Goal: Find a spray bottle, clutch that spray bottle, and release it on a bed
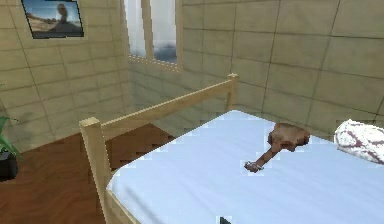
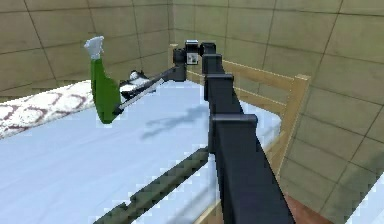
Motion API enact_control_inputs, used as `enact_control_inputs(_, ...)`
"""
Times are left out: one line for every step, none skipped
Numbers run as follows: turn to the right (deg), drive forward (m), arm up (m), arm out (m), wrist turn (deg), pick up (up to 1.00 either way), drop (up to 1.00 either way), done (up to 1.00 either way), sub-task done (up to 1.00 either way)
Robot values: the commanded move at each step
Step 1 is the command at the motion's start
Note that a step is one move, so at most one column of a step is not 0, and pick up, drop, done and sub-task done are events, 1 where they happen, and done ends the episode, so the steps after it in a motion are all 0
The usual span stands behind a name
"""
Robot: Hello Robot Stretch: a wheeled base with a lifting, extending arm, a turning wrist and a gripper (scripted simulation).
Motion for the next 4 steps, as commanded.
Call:
enact_control_inputs(0.0, 0.0, -0.02, 0.0, 0.0, 0.0, 0.0, 0.0, 0.0)
enact_control_inputs(0.0, 0.0, -0.32, 0.0, 0.0, 0.0, 0.0, 0.0, 0.0)
enact_control_inputs(0.0, 0.0, 0.0, 0.0, 0.0, 0.0, 1.0, 0.0, 0.0)
enact_control_inputs(0.0, 0.0, 0.02, 0.0, 0.0, 0.0, 0.0, 0.0, 0.0)
